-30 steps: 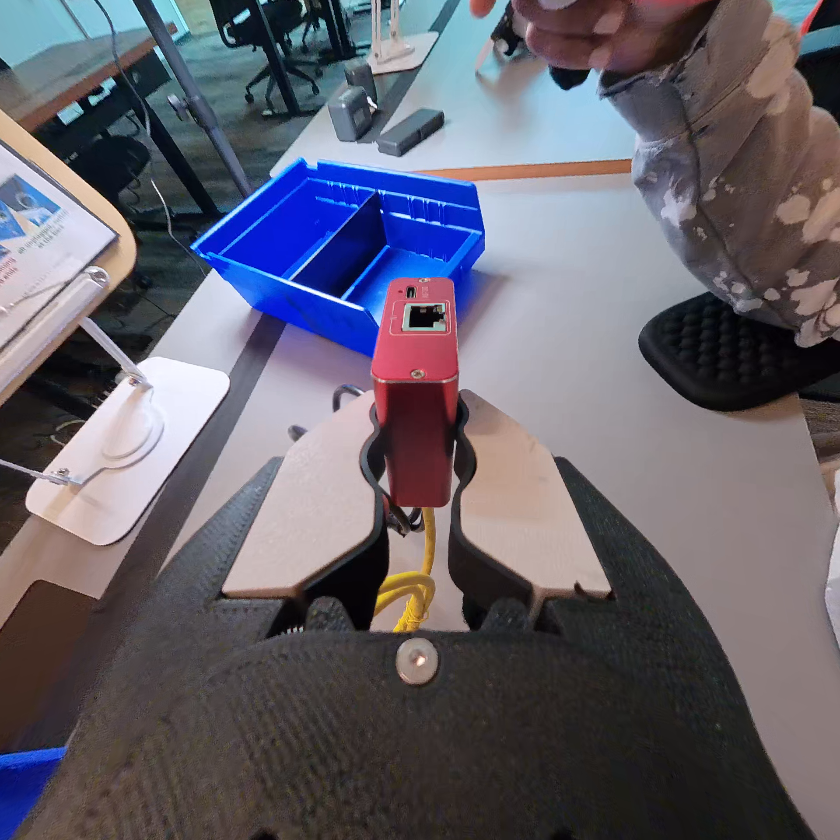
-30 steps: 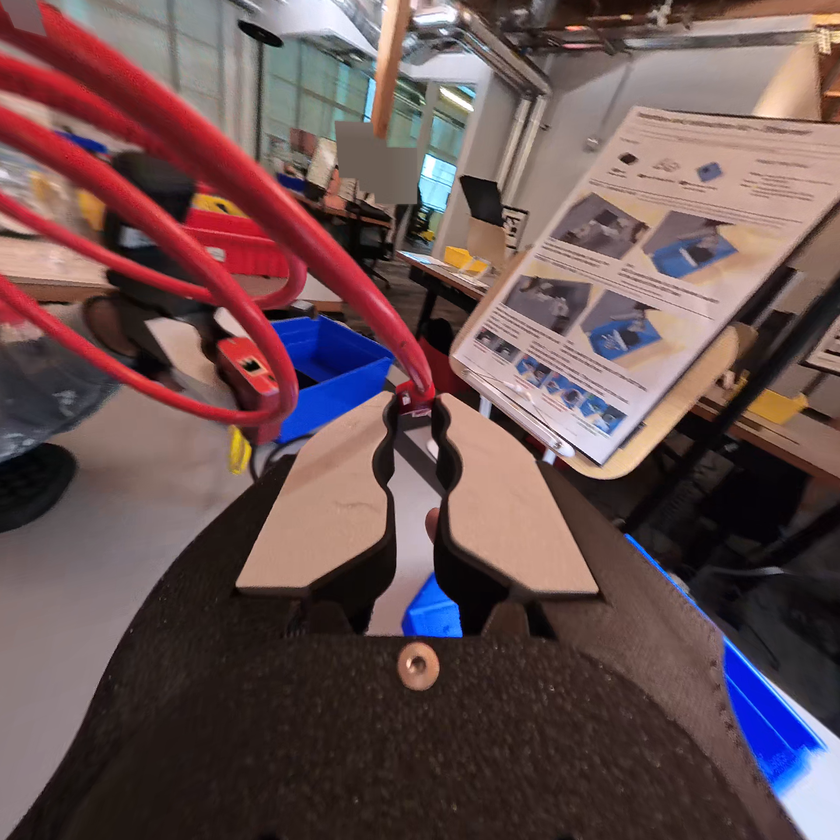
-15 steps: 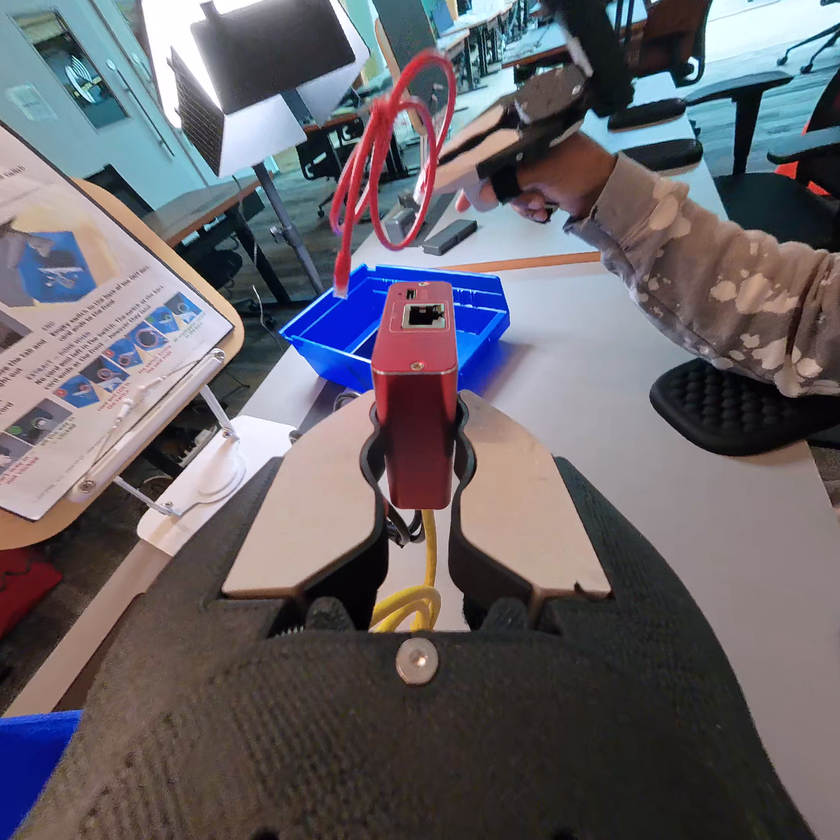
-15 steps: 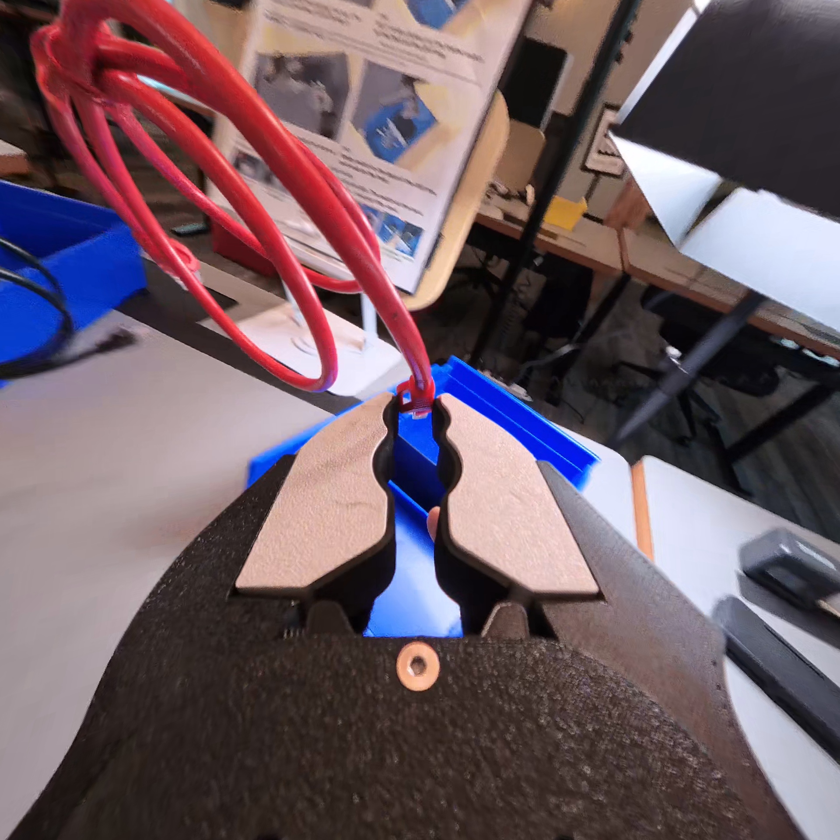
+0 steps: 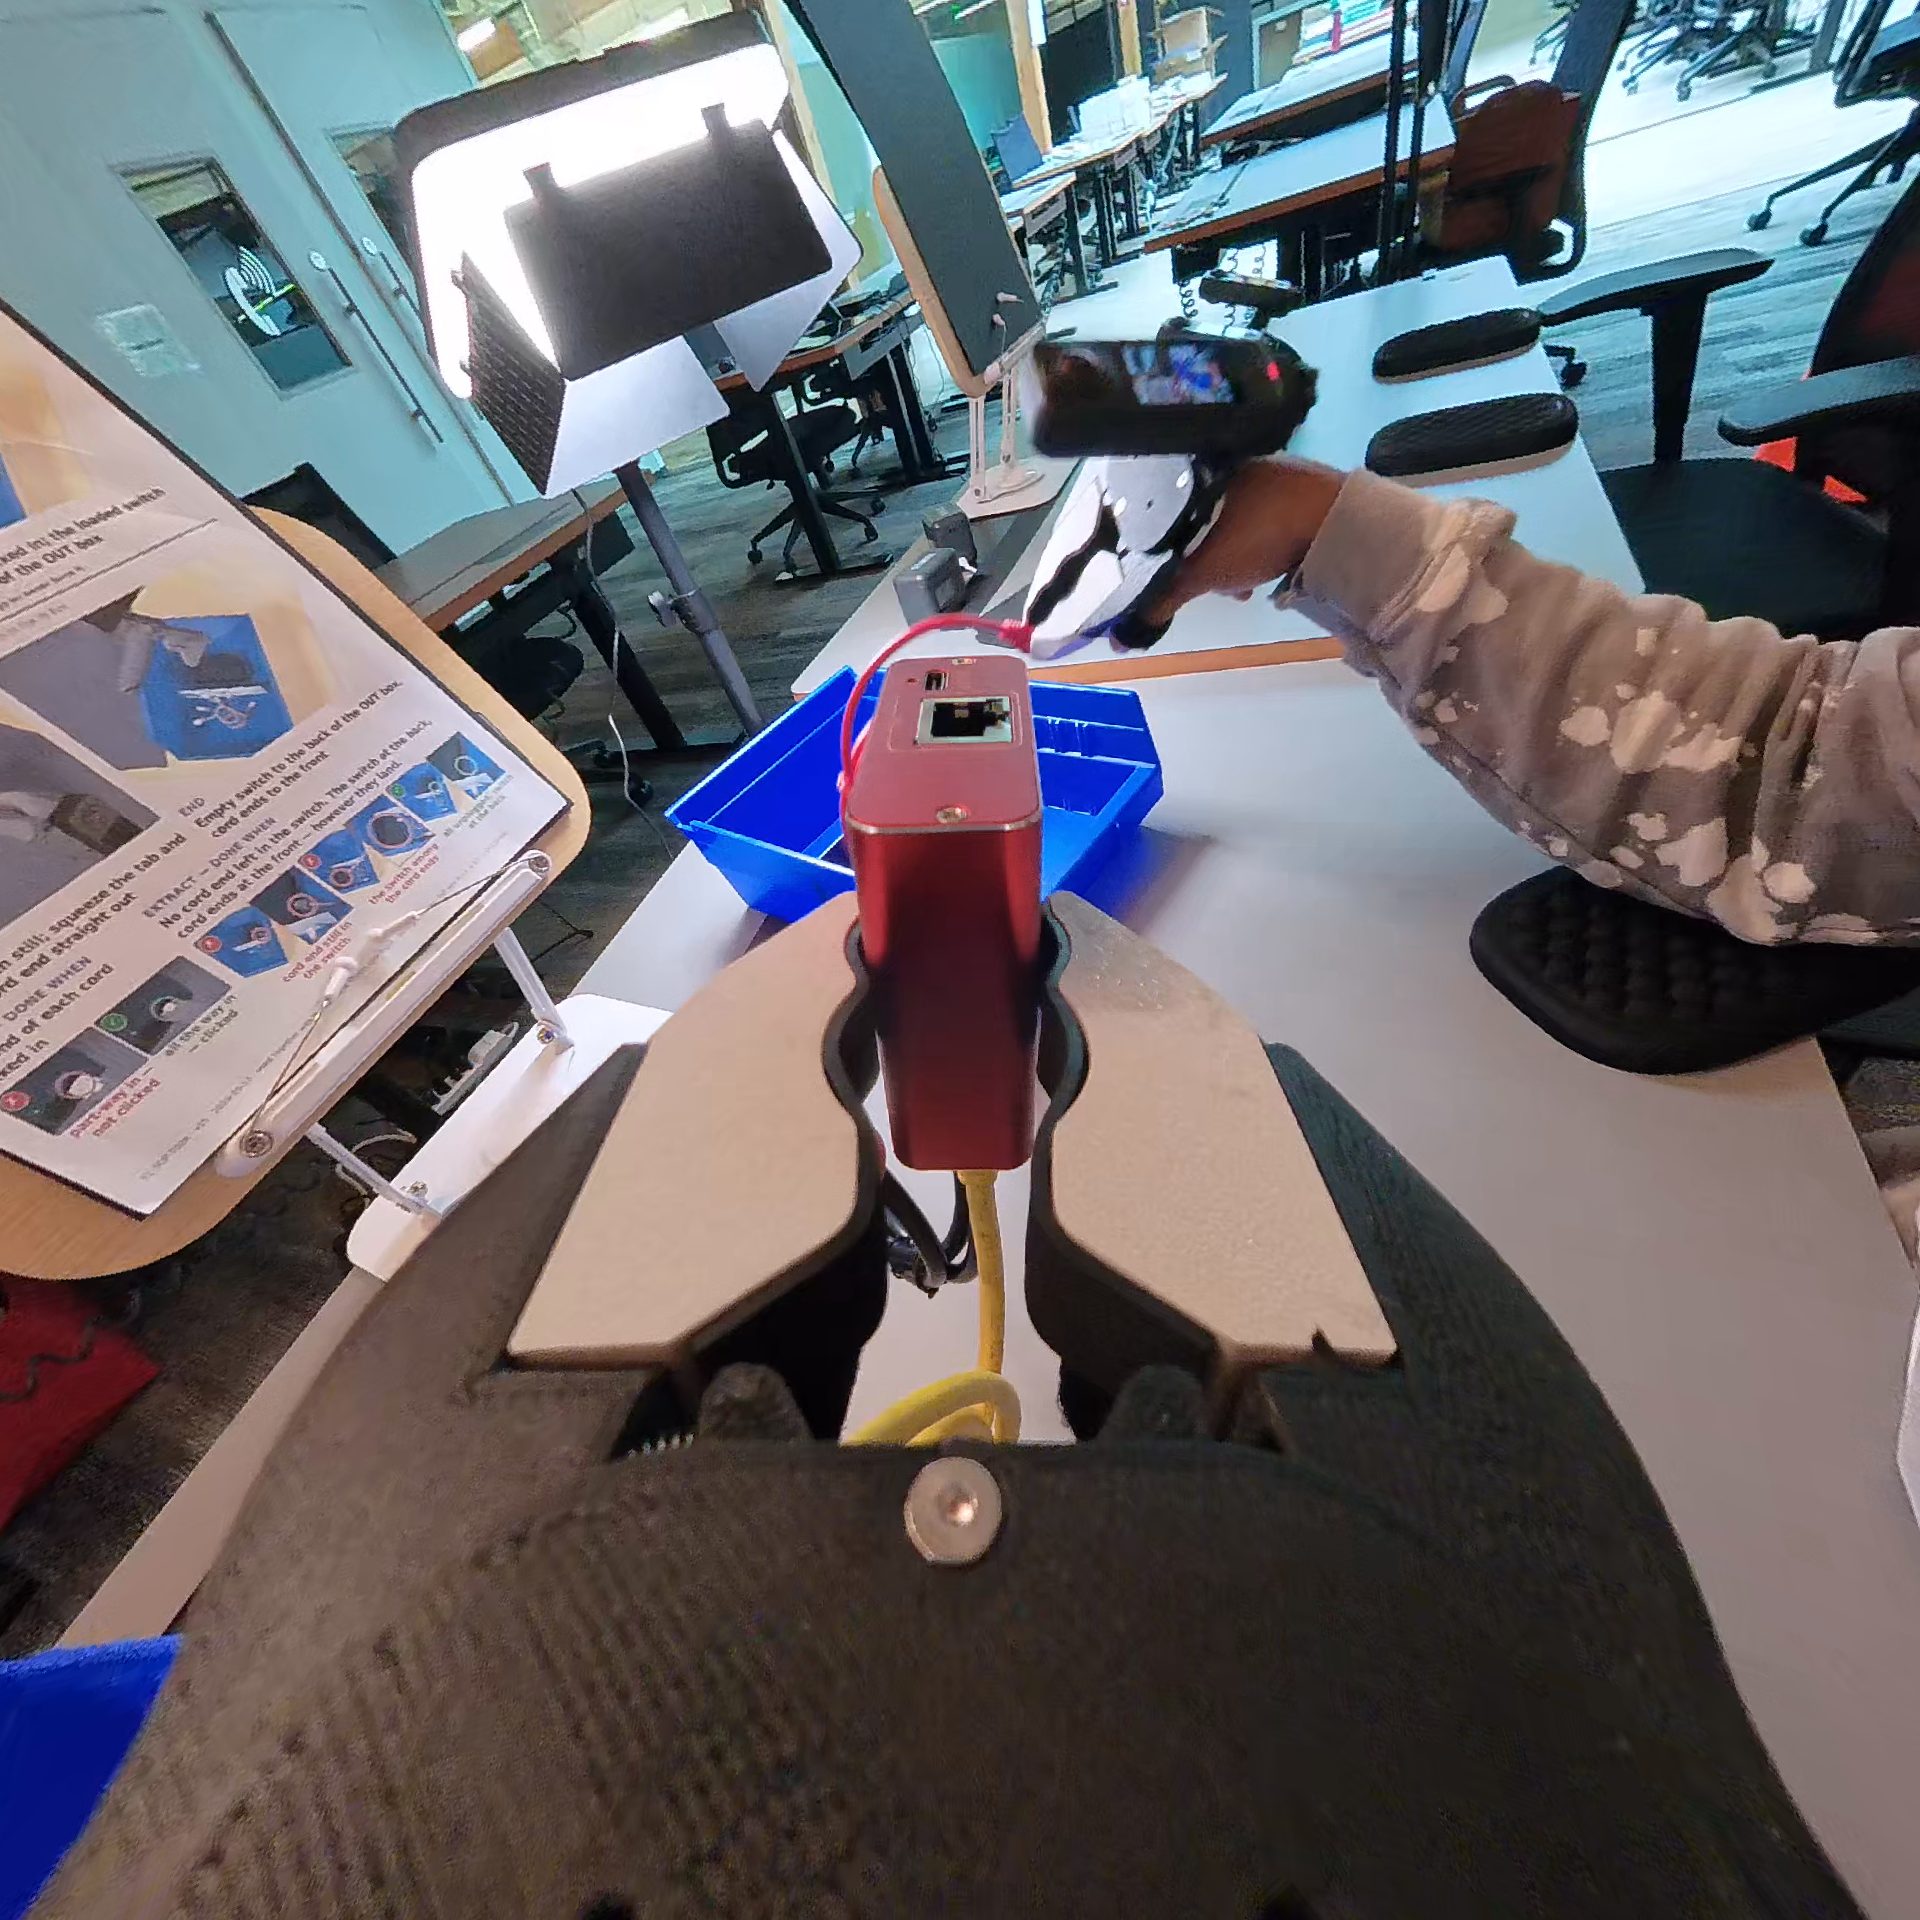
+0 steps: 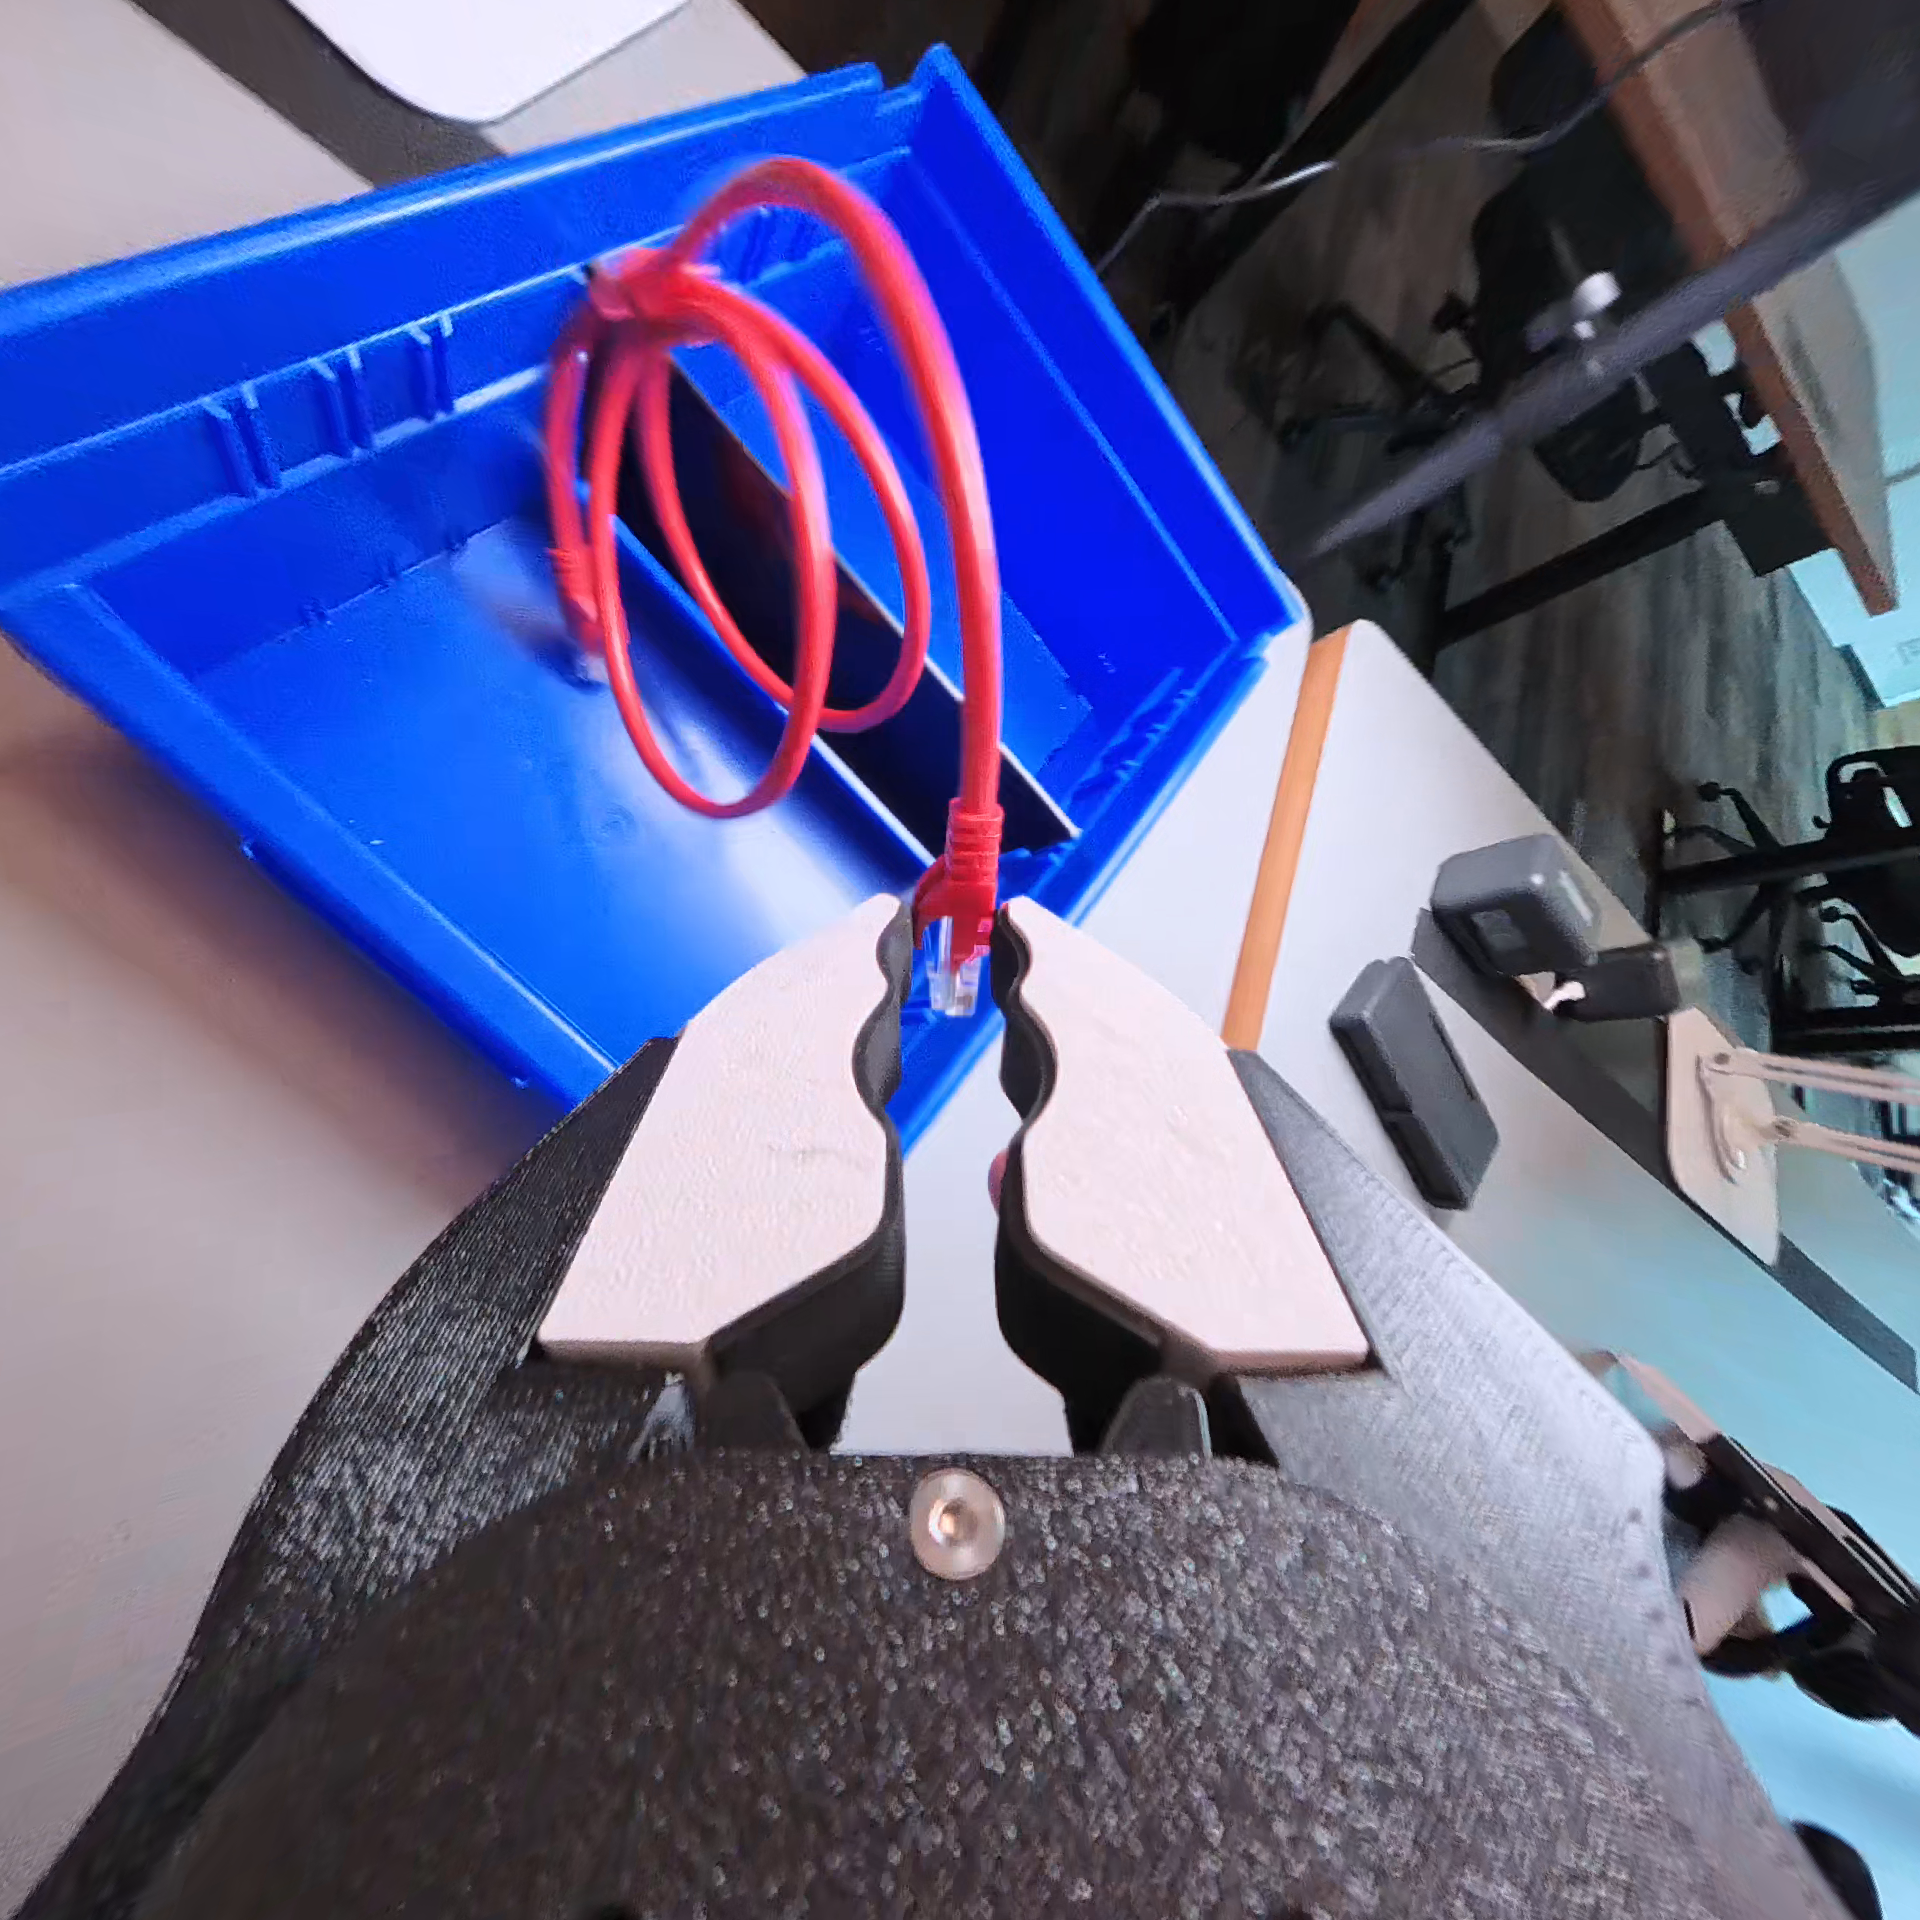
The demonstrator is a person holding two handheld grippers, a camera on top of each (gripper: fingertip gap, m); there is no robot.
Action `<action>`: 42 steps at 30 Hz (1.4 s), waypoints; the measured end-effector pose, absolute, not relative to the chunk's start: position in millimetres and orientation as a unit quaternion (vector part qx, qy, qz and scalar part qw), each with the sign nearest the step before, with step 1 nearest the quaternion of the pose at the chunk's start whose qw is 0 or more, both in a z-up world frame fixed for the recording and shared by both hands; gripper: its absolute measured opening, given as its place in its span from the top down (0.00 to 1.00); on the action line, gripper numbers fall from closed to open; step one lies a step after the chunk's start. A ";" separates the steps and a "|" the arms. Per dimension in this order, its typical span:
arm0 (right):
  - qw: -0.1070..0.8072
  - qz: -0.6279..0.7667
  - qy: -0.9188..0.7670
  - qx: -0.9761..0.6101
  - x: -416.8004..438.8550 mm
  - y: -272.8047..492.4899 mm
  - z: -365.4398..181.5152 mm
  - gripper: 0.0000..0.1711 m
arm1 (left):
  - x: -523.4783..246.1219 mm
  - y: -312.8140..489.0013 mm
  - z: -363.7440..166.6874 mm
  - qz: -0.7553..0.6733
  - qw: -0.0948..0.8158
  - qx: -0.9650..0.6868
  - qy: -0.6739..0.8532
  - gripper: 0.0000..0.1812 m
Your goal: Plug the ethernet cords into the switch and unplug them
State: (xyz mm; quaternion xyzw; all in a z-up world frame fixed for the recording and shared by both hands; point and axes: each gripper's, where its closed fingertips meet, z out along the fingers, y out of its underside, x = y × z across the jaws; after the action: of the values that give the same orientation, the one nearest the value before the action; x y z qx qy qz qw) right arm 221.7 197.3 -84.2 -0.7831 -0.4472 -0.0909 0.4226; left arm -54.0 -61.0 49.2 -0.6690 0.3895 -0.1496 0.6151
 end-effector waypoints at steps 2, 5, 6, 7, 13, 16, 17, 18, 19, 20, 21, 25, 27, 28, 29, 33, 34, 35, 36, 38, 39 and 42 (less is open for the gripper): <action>0.408 -0.091 -0.454 -0.787 213.2 201.2 -98.6 0.92 | -51.8 -61.7 49.0 -0.149 0.615 -0.667 0.393 0.85; 0.425 -0.104 -0.437 -0.785 212.4 214.9 -107.1 0.91 | -50.1 -62.8 49.3 -0.150 0.615 -0.665 0.395 0.85; 0.437 -0.103 -0.423 -0.787 214.7 219.7 -106.3 0.91 | -50.1 -62.9 49.7 -0.150 0.616 -0.664 0.396 0.85; 0.446 -0.096 -0.410 -0.790 217.0 222.9 -104.8 0.89 | -50.1 -63.1 49.8 -0.151 0.616 -0.664 0.396 0.85; 0.507 -0.067 -0.351 -0.785 231.1 229.7 -78.6 0.76 | -49.6 -60.1 47.8 -0.155 0.616 -0.665 0.394 0.85; 0.539 -0.028 -0.337 -0.771 227.0 225.1 -60.3 0.75 | -47.2 -59.1 46.0 -0.155 0.614 -0.665 0.395 0.85; 0.551 -0.021 -0.333 -0.765 226.2 223.5 -53.7 0.75 | -46.2 -59.1 45.6 -0.155 0.614 -0.665 0.396 0.85; 0.563 -0.013 -0.329 -0.758 225.1 221.7 -46.5 0.75 | -45.2 -59.1 45.4 -0.156 0.614 -0.664 0.397 0.85; 0.576 -0.004 -0.326 -0.750 223.5 219.4 -38.8 0.75 | -44.3 -59.1 45.6 -0.157 0.615 -0.663 0.397 0.85; 0.589 0.008 -0.323 -0.740 220.9 216.1 -30.0 0.75 | -43.5 -59.1 45.8 -0.159 0.616 -0.662 0.397 0.85; 0.603 0.022 -0.320 -0.731 218.2 212.2 -21.2 0.75 | -42.7 -59.2 46.3 -0.161 0.617 -0.660 0.397 0.85; 0.637 0.074 -0.317 -0.698 207.9 194.4 8.4 0.76 | -39.5 -59.6 48.6 -0.174 0.623 -0.653 0.394 0.85; 0.649 0.098 -0.327 -0.680 199.5 183.6 20.2 0.76 | -37.7 -59.5 50.4 -0.180 0.628 -0.648 0.391 0.85; 0.656 0.117 -0.339 -0.664 191.5 175.5 26.9 0.76 | -36.3 -59.6 51.8 -0.185 0.632 -0.644 0.389 0.85; 0.663 0.144 -0.356 -0.643 180.1 164.4 34.5 0.76 | -34.2 -60.1 53.7 -0.193 0.637 -0.639 0.387 0.85; 0.665 0.292 -0.432 -0.535 122.1 97.3 65.8 0.77 | -25.2 -64.0 64.0 -0.248 0.656 -0.608 0.372 0.85; 0.655 0.326 -0.451 -0.511 107.2 78.0 69.9 0.76 | -23.7 -65.7 67.1 -0.264 0.661 -0.598 0.369 0.85; 0.643 0.357 -0.472 -0.487 92.9 58.3 72.8 0.77 | -22.5 -67.2 70.1 -0.279 0.666 -0.588 0.365 0.85; 0.629 0.385 -0.489 -0.466 79.1 39.4 74.2 0.77 | -21.6 -68.5 73.0 -0.295 0.671 -0.577 0.361 0.85; 0.590 0.436 -0.524 -0.433 51.5 1.6 71.4 0.77 | -19.5 -69.9 76.5 -0.323 0.677 -0.560 0.353 0.85; 0.568 0.458 -0.540 -0.418 38.4 -17.7 68.3 0.77 | -17.6 -69.8 75.5 -0.334 0.675 -0.556 0.353 0.85; 0.531 0.454 -0.588 -0.407 4.9 -54.9 48.9 0.75 | -10.8 -66.3 66.3 -0.347 0.660 -0.561 0.360 0.85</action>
State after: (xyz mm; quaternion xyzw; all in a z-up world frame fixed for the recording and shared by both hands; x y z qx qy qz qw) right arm 4.9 -54.9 48.9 -0.4072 -0.5880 0.4543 0.5311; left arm -10.8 -66.3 66.3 -0.5606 0.3598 -0.3465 0.6605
